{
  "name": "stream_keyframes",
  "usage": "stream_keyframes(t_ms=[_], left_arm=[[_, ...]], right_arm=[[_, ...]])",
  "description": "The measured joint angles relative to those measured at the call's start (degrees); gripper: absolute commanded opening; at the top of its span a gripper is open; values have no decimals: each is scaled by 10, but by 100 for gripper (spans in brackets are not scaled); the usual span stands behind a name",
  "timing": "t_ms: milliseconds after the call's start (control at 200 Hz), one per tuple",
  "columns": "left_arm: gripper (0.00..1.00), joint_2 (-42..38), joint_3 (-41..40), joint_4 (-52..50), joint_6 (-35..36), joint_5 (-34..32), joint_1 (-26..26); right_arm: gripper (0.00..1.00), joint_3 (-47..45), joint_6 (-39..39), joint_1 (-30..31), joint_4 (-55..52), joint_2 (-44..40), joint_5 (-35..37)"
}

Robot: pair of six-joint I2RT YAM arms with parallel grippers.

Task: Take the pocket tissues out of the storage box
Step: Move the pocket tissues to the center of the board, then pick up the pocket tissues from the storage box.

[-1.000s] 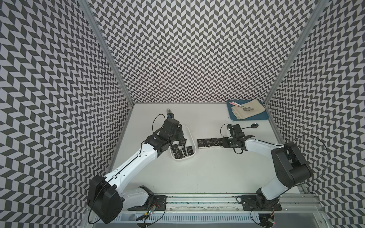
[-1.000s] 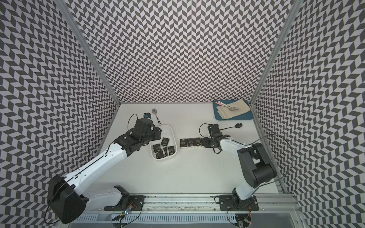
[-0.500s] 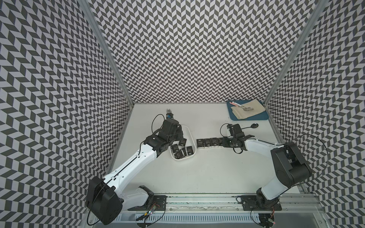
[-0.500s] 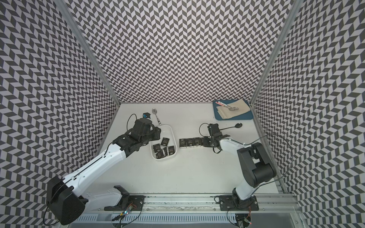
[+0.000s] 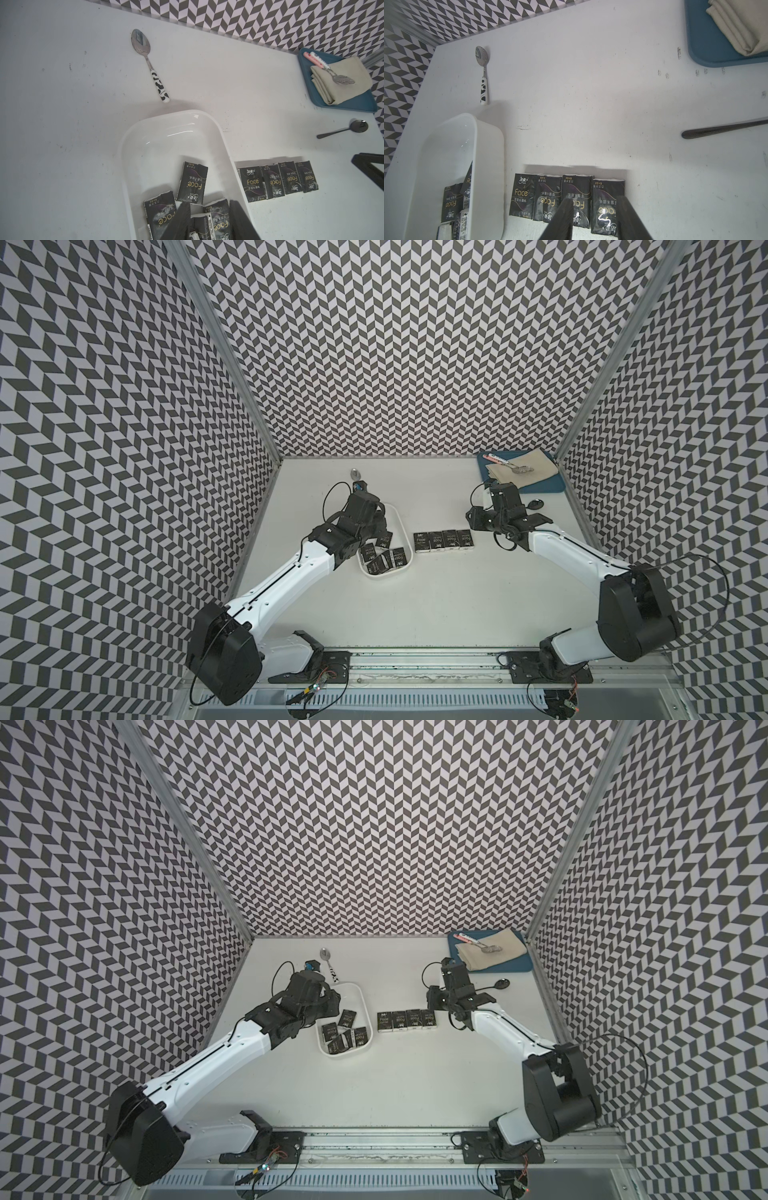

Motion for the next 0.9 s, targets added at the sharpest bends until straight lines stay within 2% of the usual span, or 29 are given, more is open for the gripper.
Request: stream_keyframes(t_ms=[691, 896], left_arm=[[36, 170, -36, 82, -47, 17, 10], [36, 184, -37, 100, -53, 14, 12]], right_arm=[[40, -3, -2, 15, 3, 14, -29], [40, -6, -5, 15, 3, 14, -27]])
